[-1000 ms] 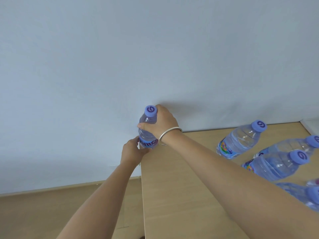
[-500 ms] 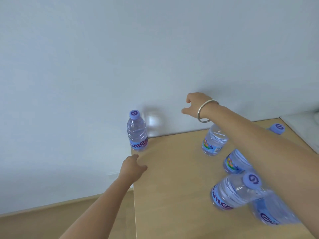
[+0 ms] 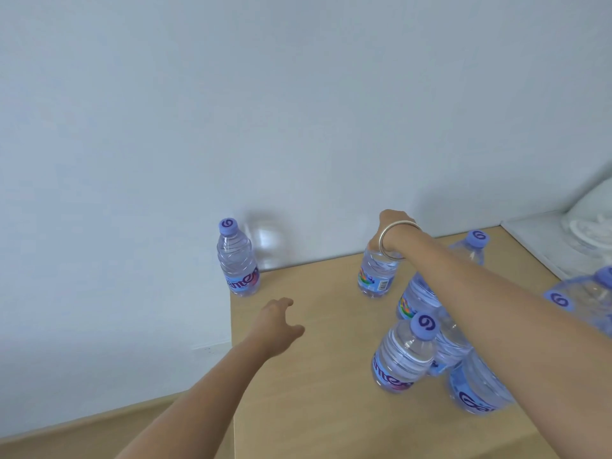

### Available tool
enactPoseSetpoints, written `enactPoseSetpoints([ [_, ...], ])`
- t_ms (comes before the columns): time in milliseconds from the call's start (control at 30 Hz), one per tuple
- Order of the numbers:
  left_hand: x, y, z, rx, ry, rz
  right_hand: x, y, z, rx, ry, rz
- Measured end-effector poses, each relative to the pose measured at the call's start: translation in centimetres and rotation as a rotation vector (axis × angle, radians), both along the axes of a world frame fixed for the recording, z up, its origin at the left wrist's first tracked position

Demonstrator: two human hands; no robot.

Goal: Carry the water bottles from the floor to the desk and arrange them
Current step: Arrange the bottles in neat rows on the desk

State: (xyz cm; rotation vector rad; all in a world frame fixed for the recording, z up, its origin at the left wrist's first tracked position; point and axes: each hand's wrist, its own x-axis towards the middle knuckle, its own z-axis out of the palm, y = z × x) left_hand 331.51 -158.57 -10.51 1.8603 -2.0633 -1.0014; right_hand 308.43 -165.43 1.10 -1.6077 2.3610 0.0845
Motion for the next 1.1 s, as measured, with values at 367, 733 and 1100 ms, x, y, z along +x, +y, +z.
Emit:
enactPoseSetpoints([
  [367,1.3,0.8,1.7,-0.005,0.081,-0.004,2.0,1.2,2.7,-0.017,-0.098,0.376],
  [733,4.4,3.5,6.0,0.317,0.686,-0.122,9.3,5.0,10.3,-0.039,-0.437,0.993],
  [1100,3.8,5.9,4.8,-0.008,0.882,0.383,11.5,4.0,7.6,-0.015,-0.867,0.744],
])
